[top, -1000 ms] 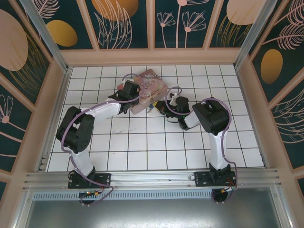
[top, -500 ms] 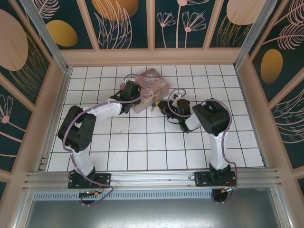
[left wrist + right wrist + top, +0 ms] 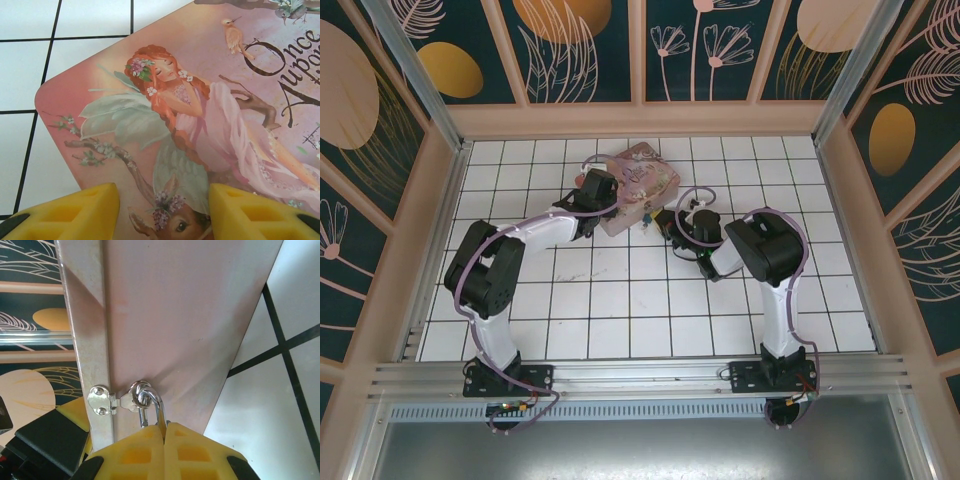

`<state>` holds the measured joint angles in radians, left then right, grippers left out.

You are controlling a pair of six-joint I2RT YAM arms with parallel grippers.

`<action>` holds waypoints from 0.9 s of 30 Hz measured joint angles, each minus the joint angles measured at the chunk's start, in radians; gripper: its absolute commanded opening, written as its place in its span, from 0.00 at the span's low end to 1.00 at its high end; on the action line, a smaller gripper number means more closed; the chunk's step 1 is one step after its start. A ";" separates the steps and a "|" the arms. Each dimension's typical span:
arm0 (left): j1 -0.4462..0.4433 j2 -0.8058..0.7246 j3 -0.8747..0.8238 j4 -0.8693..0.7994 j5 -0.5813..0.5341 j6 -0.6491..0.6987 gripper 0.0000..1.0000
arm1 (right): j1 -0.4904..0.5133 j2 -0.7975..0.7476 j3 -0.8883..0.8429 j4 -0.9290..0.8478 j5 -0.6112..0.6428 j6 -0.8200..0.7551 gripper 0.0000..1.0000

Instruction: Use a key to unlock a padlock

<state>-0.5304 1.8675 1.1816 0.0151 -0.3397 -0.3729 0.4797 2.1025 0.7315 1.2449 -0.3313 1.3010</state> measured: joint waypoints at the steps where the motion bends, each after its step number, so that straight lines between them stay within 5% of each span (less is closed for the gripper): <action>1: 0.000 0.001 0.001 0.002 0.002 0.000 0.51 | 0.000 0.000 0.000 0.003 0.005 0.003 0.00; 20: 0.000 0.024 0.011 0.039 0.017 0.003 0.48 | -0.008 0.000 0.003 0.015 0.073 0.013 0.00; 27: -0.001 0.031 0.016 0.049 0.025 0.003 0.47 | -0.100 0.000 0.003 0.010 0.084 -0.014 0.00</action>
<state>-0.5312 1.8984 1.1973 0.0639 -0.3149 -0.3695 0.3798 2.1025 0.7341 1.2545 -0.2474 1.2865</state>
